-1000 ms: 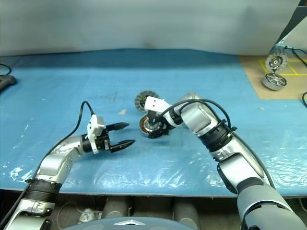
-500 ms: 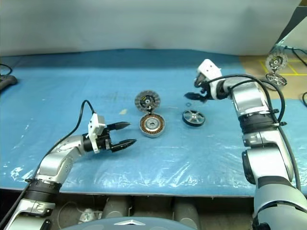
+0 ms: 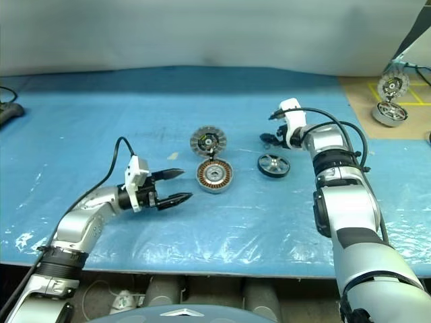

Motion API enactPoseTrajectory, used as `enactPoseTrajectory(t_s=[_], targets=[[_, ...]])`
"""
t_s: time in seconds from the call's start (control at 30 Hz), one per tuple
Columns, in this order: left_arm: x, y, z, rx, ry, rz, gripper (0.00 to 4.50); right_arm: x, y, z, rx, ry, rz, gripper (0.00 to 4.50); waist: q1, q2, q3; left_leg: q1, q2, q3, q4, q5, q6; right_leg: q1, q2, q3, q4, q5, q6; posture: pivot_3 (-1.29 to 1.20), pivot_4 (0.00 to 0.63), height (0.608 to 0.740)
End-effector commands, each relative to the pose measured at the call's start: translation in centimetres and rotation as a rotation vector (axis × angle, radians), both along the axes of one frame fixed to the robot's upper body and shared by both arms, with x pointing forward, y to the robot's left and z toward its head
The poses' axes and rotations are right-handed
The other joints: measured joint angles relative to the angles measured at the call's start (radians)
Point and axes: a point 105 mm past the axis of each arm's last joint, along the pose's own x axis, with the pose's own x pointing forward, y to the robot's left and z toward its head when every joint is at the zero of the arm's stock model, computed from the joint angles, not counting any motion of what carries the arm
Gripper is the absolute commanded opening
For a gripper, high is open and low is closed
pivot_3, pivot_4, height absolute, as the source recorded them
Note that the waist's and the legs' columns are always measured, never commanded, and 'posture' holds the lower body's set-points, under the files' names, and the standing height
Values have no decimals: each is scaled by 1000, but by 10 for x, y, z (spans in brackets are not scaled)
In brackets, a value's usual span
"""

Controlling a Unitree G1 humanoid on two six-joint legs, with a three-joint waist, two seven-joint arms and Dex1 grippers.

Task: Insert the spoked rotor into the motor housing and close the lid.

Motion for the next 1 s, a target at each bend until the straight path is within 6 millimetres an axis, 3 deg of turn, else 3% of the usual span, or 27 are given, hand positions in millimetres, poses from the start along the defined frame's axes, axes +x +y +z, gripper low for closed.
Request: enactPoseTrajectory(t_s=[0.03,0.23,0.6,0.7,0.9,1.0], targets=[[-3,2,9,-9,-41,-7,4500,-5,13,5,-17,-40,116,3776,0,0,0,0,0,0,0,0,0,0,0,0,0,0,0,0,150,740],[-1,4,5,-2,-37,-4,4500,-19,13,-29,-101,21,165,3776,-1,0,0,0,0,0,1,0,0,0,0,0,1,0,1,0,150,740],[-1,4,1,9,-43,-7,4500,-20,2,-31,-74,61,109,3776,-1,0,0,2,0,0,2,0,0,3,0,0,1,-2,-3,0,150,740],[-1,1,2,9,-46,-9,4500,-19,0,-34,-73,69,84,2948,-1,0,0,2,0,0,2,0,0,3,0,0,1,-2,-3,0,150,740],[1,1,5,7,-48,-5,4500,-23,-3,-35,-60,93,87,694,-2,0,0,3,1,0,1,0,-1,3,0,0,1,-2,-3,0,150,740],[1,1,4,7,-48,-4,4500,-24,-1,-37,-62,96,105,631,-2,0,0,3,0,0,1,0,-1,3,0,0,1,-2,-3,0,150,740]])
